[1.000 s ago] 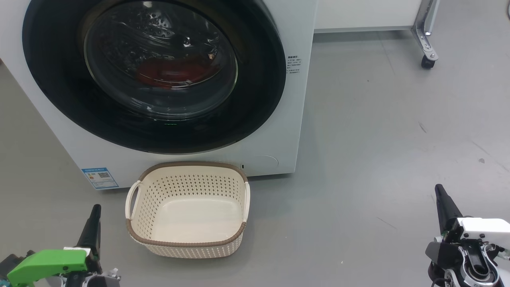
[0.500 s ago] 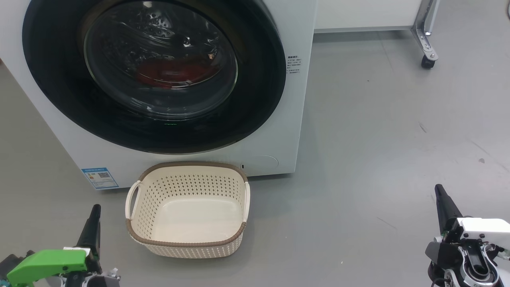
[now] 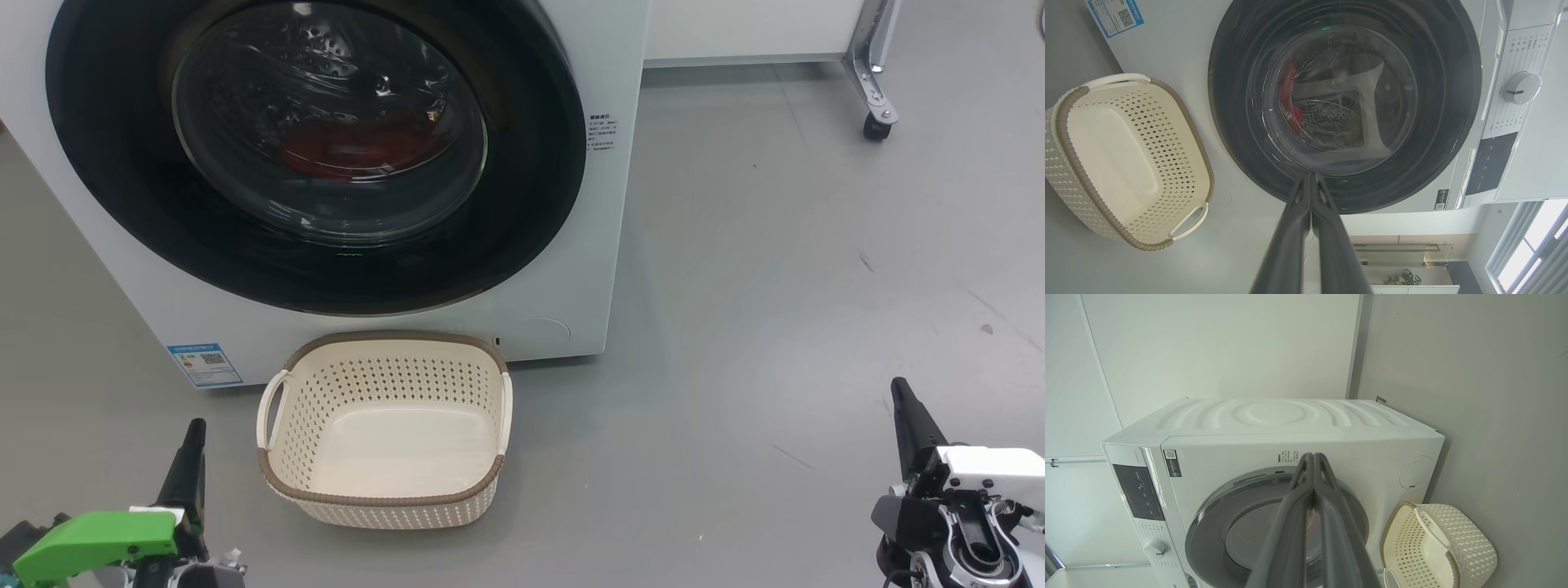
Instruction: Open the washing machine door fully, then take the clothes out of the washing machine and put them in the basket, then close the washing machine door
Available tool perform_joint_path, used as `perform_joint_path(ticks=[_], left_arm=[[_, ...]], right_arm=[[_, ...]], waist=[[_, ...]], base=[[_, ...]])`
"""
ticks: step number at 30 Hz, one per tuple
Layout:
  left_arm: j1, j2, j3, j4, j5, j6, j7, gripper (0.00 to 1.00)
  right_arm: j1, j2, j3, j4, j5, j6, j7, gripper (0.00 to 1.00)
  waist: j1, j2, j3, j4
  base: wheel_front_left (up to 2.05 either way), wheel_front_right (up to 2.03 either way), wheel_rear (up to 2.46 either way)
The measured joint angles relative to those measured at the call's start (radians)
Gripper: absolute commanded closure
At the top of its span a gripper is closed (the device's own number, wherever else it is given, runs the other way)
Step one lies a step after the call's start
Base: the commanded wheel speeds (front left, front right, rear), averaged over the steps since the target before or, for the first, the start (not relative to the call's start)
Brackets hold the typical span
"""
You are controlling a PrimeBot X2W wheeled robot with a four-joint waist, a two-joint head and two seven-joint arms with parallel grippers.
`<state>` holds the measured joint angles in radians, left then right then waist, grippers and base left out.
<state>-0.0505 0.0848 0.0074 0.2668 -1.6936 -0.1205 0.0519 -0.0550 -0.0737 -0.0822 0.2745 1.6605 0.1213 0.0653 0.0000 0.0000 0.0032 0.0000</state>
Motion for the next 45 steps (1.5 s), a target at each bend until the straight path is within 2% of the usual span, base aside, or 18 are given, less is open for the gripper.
perform_joint_path(ticks=[16,17,23,45], left_arm=[[0.0,-0.003,0.002,0.0,0.014,0.0,0.0,1.0],[0.0,-0.003,0.002,0.0,0.018,0.0,0.0,0.0],[0.034,-0.025,-0.009,0.037,0.019,0.001,0.0,0.0],[0.028,-0.026,-0.04,0.006,0.07,0.001,-0.055,0.0]], right_arm=[[0.0,0.001,-0.001,0.0,0.0,0.0,0.001,1.0],[0.0,0.002,-0.001,0.0,0.0,0.0,0.001,0.0],[0.04,0.024,0.001,0.037,0.0,-0.001,0.0,0.0],[0.039,0.011,0.023,0.022,-0.084,-0.001,-0.053,0.0]], waist=[[0.0,0.0,0.0,0.0],[0.0,0.0,0.0,0.0],[0.0,0.0,0.0,0.0],[0.0,0.0,0.003,0.0]], base=[[0.0,0.0,0.0],[0.0,0.0,0.0],[0.0,0.0,0.0],[0.0,0.0,0.0]])
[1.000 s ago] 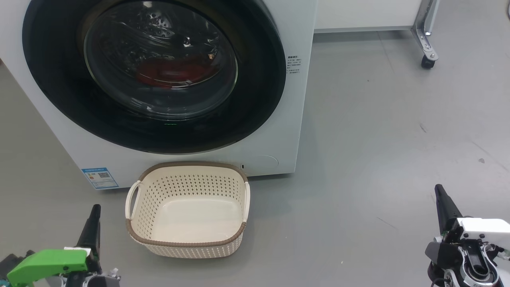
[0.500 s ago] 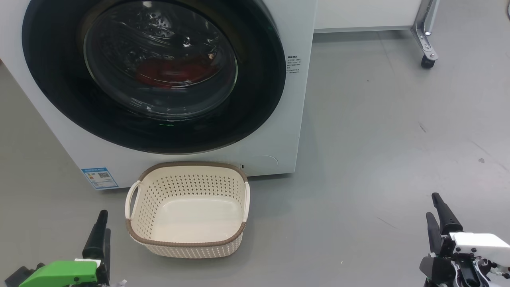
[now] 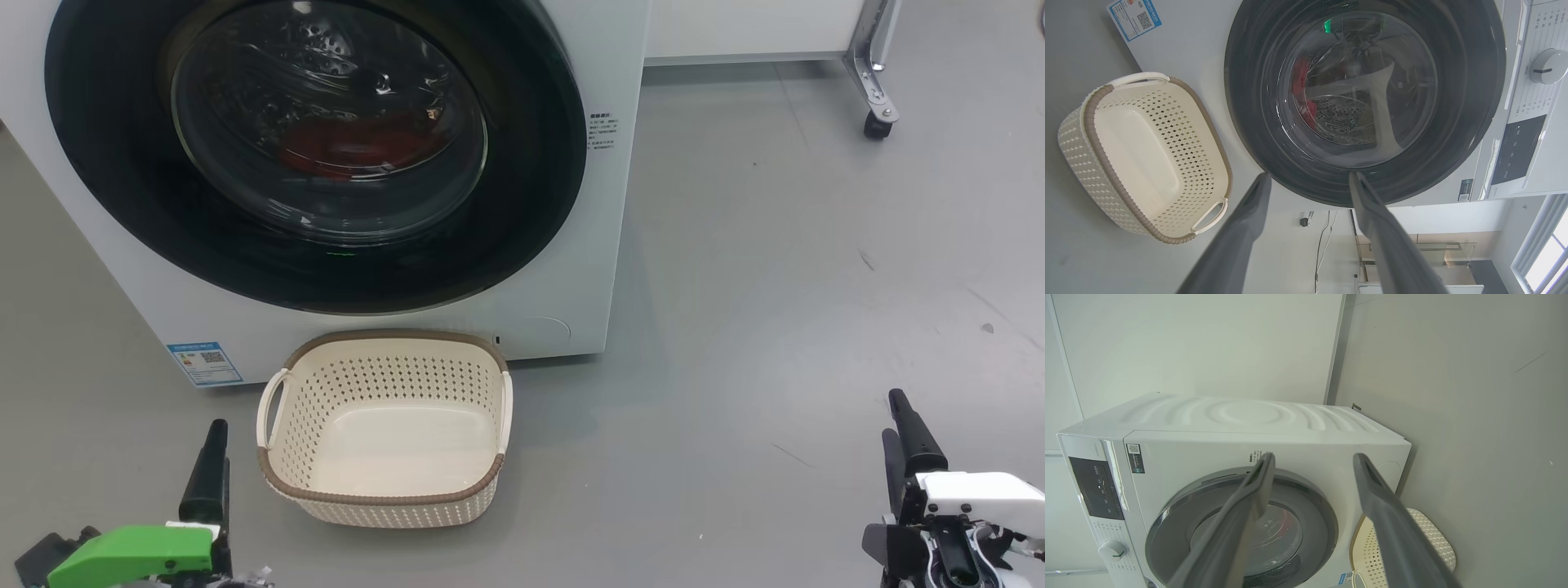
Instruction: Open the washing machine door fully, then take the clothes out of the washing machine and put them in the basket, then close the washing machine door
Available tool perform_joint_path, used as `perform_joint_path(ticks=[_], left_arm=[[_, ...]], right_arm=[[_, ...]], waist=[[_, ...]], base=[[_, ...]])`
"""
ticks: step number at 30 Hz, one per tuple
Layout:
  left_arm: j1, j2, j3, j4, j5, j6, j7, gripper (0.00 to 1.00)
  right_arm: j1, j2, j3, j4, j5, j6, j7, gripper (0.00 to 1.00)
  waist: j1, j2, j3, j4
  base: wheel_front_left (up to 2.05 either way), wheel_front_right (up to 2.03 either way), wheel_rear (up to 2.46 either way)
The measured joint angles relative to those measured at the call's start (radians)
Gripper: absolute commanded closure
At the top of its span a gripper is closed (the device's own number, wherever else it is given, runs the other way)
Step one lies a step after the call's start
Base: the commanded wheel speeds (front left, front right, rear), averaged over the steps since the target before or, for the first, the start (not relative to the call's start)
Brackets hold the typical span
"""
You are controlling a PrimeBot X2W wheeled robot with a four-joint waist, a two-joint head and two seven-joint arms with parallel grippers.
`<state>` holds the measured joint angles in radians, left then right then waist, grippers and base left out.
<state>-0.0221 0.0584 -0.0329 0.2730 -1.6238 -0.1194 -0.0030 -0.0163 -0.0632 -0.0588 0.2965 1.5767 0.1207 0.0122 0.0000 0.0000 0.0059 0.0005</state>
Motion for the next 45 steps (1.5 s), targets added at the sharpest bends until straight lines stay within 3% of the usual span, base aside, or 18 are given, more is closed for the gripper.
perform_joint_path(ticks=[16,45], left_arm=[[-0.03,0.05,-0.059,-0.019,0.25,0.013,-0.06,0.0],[-0.049,0.103,-0.205,-0.06,0.806,0.12,-0.143,0.0]], right_arm=[[-0.01,-0.064,0.056,-0.001,-0.235,-0.011,-0.064,0.0],[-0.034,-0.126,0.212,-0.03,-0.727,-0.106,-0.151,0.0]], waist=[[0.0,0.0,0.004,0.004],[0.0,0.0,0.002,0.007]], base=[[0.0,0.0,0.0],[0.0,0.0,0.0]])
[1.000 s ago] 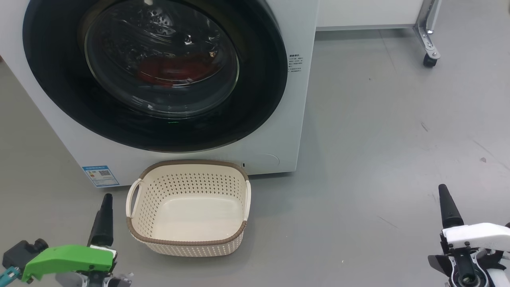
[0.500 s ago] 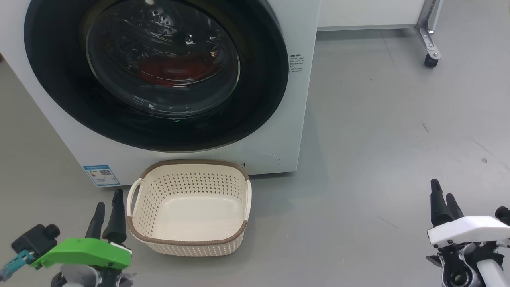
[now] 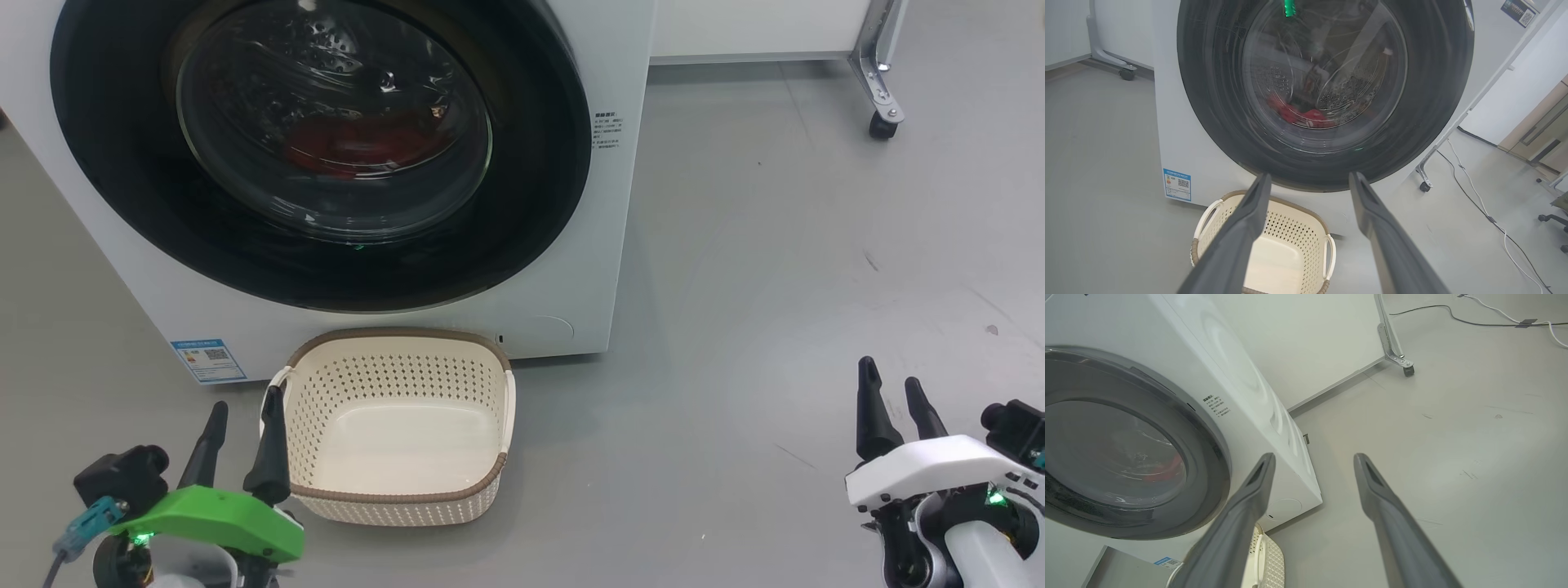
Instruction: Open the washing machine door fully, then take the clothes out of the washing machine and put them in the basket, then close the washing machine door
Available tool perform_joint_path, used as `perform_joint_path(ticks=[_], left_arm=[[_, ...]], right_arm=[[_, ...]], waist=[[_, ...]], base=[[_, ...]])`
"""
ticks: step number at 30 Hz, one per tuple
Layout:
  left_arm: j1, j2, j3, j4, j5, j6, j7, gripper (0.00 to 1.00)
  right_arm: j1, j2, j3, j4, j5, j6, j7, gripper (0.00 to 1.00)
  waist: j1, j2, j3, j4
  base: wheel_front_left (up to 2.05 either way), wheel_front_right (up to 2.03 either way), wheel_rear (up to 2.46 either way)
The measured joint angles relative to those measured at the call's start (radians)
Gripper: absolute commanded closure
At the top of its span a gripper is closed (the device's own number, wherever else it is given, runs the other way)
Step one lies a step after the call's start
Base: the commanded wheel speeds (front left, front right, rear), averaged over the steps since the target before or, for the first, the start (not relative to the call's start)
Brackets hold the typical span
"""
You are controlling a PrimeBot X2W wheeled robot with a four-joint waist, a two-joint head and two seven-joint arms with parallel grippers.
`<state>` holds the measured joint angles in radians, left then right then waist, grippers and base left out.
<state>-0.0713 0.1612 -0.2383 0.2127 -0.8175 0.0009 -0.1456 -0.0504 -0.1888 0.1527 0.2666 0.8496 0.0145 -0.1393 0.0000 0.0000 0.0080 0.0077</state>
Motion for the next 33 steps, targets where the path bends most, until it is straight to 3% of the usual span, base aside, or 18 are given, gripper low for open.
perform_joint_path(ticks=[33], left_arm=[[0.0,-0.017,-0.09,0.008,0.418,0.088,-0.095,0.0]], right_arm=[[-0.001,0.002,0.102,-0.002,-0.413,-0.071,-0.102,0.0]], waist=[[0.0,0.0,0.004,0.009]], base=[[0.0,0.0,0.0]])
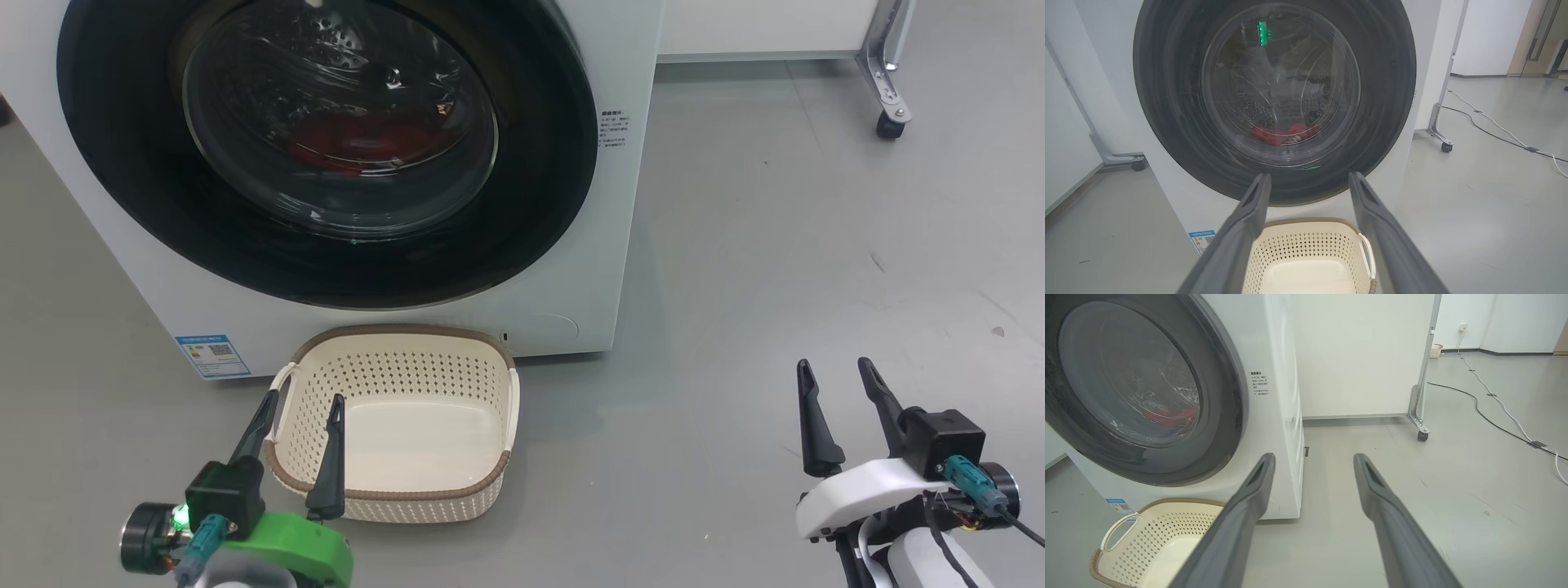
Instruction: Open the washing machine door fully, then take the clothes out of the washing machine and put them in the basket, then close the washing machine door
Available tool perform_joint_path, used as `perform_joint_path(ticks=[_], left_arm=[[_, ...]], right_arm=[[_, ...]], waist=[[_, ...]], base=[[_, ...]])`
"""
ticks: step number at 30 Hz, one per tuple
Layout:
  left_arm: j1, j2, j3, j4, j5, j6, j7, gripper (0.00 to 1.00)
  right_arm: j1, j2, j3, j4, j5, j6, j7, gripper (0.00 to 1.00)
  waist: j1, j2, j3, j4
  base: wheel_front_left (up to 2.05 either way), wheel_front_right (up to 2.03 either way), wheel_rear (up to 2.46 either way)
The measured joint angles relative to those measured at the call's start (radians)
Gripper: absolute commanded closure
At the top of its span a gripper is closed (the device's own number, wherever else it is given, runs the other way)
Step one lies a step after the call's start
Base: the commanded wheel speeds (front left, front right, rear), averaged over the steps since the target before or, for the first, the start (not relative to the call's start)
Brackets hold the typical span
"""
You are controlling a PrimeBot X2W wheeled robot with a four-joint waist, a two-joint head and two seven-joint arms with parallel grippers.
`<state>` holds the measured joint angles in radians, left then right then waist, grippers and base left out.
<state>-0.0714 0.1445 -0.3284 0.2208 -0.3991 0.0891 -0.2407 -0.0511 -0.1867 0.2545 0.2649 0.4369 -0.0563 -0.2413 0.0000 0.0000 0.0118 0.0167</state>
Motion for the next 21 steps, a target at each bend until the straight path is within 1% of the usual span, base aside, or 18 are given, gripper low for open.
perform_joint_path(ticks=[3,7,21], left_arm=[[0.0,-0.003,-0.002,0.001,0.024,0.004,-0.01,0.0],[0.0,-0.007,-0.002,0.006,0.024,0.004,-0.01,0.0],[0.0,-0.02,0.006,0.025,0.033,0.011,-0.01,0.0]], right_arm=[[0.0,0.006,0.001,0.0,-0.022,-0.001,-0.008,0.0],[0.001,0.014,0.001,0.0,-0.025,-0.007,-0.008,0.0],[0.015,0.028,-0.011,0.0,-0.028,-0.007,-0.008,0.0]], waist=[[0.0,0.0,0.001,0.001],[0.0,0.0,0.003,0.002],[0.0,0.0,0.011,0.003]], base=[[0.0,0.0,0.0],[0.0,0.0,0.0],[0.0,0.0,0.0]])
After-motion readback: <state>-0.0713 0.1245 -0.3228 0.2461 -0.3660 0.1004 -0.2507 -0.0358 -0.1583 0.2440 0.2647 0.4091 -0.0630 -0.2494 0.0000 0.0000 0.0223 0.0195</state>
